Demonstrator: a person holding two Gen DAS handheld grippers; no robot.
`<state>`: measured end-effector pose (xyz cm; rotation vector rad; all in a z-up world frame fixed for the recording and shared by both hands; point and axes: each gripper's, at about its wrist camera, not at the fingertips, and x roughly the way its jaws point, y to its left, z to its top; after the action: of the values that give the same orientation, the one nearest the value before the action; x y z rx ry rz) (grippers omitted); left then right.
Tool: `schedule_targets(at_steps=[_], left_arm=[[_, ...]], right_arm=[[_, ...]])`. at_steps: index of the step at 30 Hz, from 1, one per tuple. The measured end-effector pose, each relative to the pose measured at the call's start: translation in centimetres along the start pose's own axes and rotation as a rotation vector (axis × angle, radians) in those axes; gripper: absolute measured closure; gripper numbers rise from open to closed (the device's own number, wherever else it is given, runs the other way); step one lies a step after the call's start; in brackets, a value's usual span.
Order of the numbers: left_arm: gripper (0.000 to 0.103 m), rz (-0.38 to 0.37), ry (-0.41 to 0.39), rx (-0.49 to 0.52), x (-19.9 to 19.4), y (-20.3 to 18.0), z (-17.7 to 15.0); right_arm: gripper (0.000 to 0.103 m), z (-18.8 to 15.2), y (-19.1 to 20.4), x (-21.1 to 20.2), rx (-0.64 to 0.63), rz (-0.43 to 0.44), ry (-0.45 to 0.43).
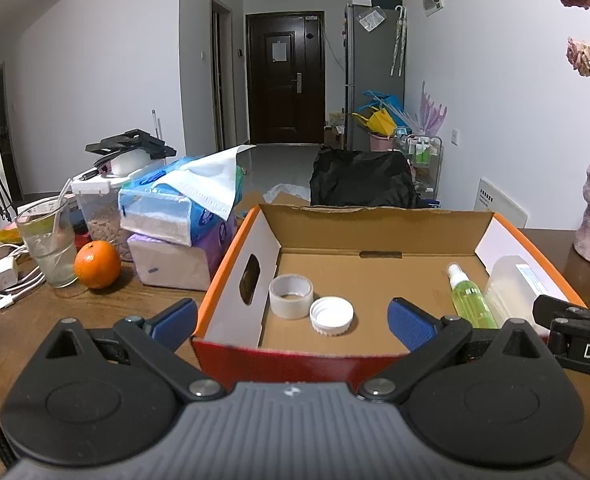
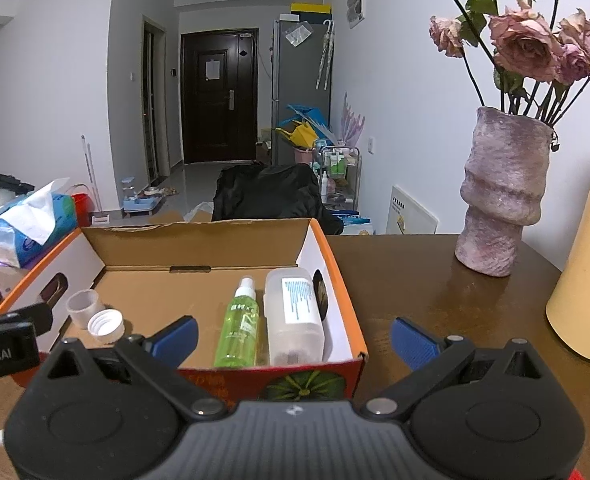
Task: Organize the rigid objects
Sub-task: 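Withdraw both tools from the box back over the table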
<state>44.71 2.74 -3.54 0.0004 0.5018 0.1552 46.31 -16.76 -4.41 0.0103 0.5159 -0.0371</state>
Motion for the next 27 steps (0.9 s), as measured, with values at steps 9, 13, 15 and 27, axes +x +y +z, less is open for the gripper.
schedule_targets(at_steps=[9,13,15,27], left_arm=[[0.0,-0.008,0.007,0.006,-2.2,0.3,-1.4],[0.0,-0.011,0.009,0.009,-3.3,0.4,-2.2],[0.0,-0.013,0.01,0.012,-3.9,0.4,-2.5],[0.0,-0.013,0.021,0.014,-6.7,1.0,-4.4]], right_arm=[[0.0,-1.3,-0.1,-2.1,-0.008,0.006,0.001],[0.0,-1.9,-0.1,-3.0,-0.012,0.01,0.001],[0.0,-2.3,-0.1,-3.5,-0.014,0.013,0.002],[0.0,-4.7,0.6,-6.4,-0.05,0.025,0.007]])
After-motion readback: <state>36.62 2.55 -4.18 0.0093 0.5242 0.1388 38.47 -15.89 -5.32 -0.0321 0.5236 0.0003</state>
